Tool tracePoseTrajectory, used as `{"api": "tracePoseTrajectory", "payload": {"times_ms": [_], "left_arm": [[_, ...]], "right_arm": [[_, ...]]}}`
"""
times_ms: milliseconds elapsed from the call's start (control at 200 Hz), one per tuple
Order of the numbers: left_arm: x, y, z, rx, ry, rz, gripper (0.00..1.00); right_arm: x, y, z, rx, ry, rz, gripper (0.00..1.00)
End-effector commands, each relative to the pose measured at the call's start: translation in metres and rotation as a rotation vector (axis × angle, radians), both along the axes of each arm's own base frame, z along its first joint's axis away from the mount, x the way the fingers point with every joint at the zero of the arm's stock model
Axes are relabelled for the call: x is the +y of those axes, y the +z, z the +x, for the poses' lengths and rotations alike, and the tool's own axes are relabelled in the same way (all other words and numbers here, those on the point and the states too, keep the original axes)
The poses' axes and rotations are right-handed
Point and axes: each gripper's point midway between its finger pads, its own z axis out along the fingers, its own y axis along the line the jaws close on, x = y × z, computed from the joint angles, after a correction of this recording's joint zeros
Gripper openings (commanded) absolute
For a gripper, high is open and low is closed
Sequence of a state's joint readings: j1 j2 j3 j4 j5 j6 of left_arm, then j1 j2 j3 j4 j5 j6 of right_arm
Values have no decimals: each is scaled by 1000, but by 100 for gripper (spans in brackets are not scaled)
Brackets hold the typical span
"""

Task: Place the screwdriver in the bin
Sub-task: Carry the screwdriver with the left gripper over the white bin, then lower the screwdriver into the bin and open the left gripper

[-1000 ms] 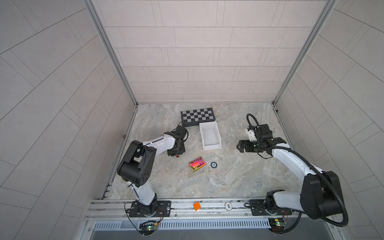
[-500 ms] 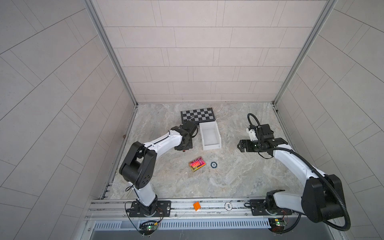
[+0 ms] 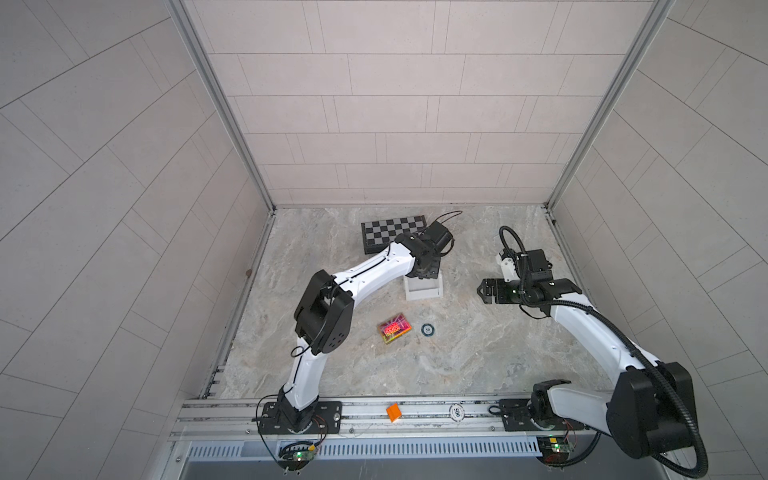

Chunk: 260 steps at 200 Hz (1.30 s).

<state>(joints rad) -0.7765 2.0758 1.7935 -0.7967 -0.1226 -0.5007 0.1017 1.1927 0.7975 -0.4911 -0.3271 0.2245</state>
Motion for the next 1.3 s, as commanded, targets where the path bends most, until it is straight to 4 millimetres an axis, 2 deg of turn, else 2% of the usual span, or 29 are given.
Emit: {"api": "tracePoseTrajectory", "payload": {"times_ms": [0, 215, 621, 1057, 1297], "left_arm": [[-1, 5, 3, -4, -25, 22, 6], [-6, -14, 7, 18, -53, 56, 8], [-3, -46, 19, 22, -59, 151, 12], [0, -56, 26, 4, -45, 179, 23], [0, -51, 28, -7, -39, 170, 30]], "right_arm": [[-5, 0, -6, -1, -7, -19, 99], [-6, -5, -10, 12, -14, -14, 99], [-7, -7, -14, 14, -21, -13, 99], [-6, -9, -16, 18, -22, -6, 99], [-7, -12, -16, 20, -32, -4, 99]]}}
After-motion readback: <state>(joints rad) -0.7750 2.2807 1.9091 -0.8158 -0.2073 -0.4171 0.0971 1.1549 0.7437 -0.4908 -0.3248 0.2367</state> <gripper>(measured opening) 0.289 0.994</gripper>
